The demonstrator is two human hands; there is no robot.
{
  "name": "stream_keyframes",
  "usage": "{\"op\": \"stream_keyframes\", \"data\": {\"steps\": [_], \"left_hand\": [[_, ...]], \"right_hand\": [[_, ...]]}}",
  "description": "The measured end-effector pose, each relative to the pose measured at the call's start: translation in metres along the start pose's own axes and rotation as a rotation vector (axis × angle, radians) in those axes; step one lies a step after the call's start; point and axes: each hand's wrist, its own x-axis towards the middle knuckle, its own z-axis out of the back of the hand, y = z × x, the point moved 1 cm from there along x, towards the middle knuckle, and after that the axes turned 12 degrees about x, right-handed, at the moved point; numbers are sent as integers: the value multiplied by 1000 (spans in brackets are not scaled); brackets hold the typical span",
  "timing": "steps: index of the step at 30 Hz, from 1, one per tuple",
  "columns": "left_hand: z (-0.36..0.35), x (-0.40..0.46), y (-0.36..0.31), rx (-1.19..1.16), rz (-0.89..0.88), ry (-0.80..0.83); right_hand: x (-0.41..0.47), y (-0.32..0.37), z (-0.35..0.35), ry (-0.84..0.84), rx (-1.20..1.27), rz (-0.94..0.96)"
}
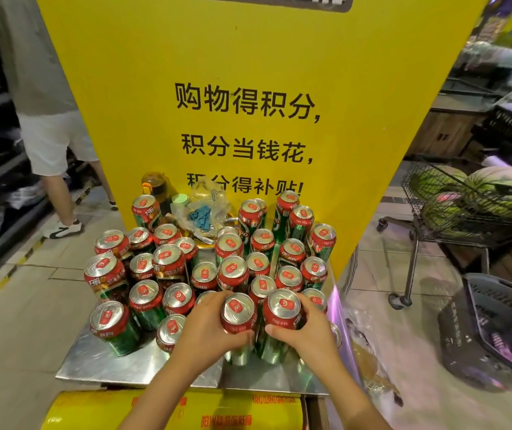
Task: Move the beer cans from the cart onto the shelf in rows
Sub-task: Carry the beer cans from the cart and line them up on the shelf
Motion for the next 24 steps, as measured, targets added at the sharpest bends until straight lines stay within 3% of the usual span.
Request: {"op": "stream_keyframes", "data": {"steps": [5, 12, 16, 24], "left_hand": [[24, -21, -18, -324, 98, -78], [51, -46, -50, -834, 231, -311], [72, -76, -53, -809, 282, -436], [114, -193, -41, -629, 546, -843]], "right_hand": [[-10, 36, 18, 31, 165, 23], [-26, 70, 16, 129, 495, 59], [-36, 76, -3, 232, 540, 53], [-73, 81, -87, 641, 517, -46]]}}
